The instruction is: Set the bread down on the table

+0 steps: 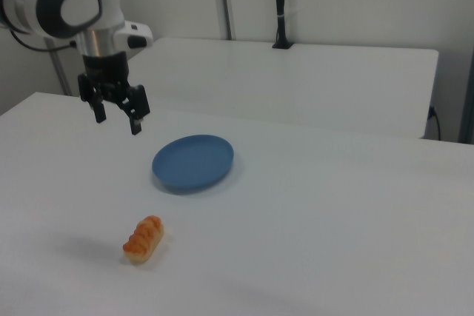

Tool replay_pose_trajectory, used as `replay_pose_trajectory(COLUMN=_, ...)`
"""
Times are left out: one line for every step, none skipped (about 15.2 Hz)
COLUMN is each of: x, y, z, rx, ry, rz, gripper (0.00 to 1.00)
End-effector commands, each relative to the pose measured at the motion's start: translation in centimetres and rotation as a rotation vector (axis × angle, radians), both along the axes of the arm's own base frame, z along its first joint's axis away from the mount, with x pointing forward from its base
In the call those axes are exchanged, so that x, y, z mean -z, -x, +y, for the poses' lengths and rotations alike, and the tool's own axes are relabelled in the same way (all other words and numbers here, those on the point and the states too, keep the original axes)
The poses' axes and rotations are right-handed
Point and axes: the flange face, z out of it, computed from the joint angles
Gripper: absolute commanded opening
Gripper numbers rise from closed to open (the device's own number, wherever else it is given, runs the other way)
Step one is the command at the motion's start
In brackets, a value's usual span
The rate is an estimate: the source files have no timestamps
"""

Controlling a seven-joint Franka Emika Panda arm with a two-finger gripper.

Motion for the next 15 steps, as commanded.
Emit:
replay_pose_trajectory(x=-3.5, y=1.4, z=1.1, rx=0.031, ry=-0.017, rz=0.014, gripper=1.0)
replay_pose_trajectory(x=-3.9, y=1.6, z=1.5, rx=0.04, ry=-0.016, rz=0.014, gripper=1.0)
replay_pose_trajectory(x=-4.6, y=1.9, z=1.9, rx=0.049, ry=-0.016, rz=0.0, gripper=1.0)
replay_pose_trajectory(x=-4.8, y=1.9, z=1.9, rx=0.048, ry=-0.015, rz=-0.012, gripper=1.0)
replay_pose_trajectory(x=-4.9, y=1.9, z=1.9, rx=0.042, ry=-0.016, rz=-0.017, gripper=1.0)
replay_pose_trajectory(x=-4.9, y=1.9, z=2.0, rx=0.035, ry=-0.014, rz=-0.02, gripper=1.0)
replay_pose_trajectory(x=-4.9, y=1.8, z=1.9, rx=0.033, ry=-0.006, rz=-0.023, gripper=1.0)
replay_pose_trajectory(x=-5.2, y=1.6, z=1.9, rx=0.031, ry=-0.003, rz=-0.047, gripper=1.0)
replay_pose_trajectory(x=-5.3, y=1.1, z=1.7, rx=0.003, ry=-0.005, rz=-0.087, gripper=1.0)
replay_pose_trajectory(x=-5.4, y=0.8, z=1.7, rx=-0.028, ry=-0.004, rz=-0.111, gripper=1.0)
replay_pose_trajectory(x=-5.5, y=0.6, z=1.5, rx=-0.05, ry=-0.004, rz=-0.13, gripper=1.0)
replay_pose_trajectory(x=-5.6, y=0.4, z=1.2, rx=-0.073, ry=-0.003, rz=-0.147, gripper=1.0)
replay_pose_trajectory(x=-5.8, y=0.2, z=0.8, rx=-0.095, ry=-0.002, rz=-0.168, gripper=1.0)
replay_pose_trajectory(x=-5.8, y=-0.1, z=0.5, rx=-0.112, ry=0.001, rz=-0.181, gripper=1.0)
replay_pose_trajectory(x=-5.8, y=-0.3, z=0.3, rx=-0.122, ry=0.003, rz=-0.195, gripper=1.0)
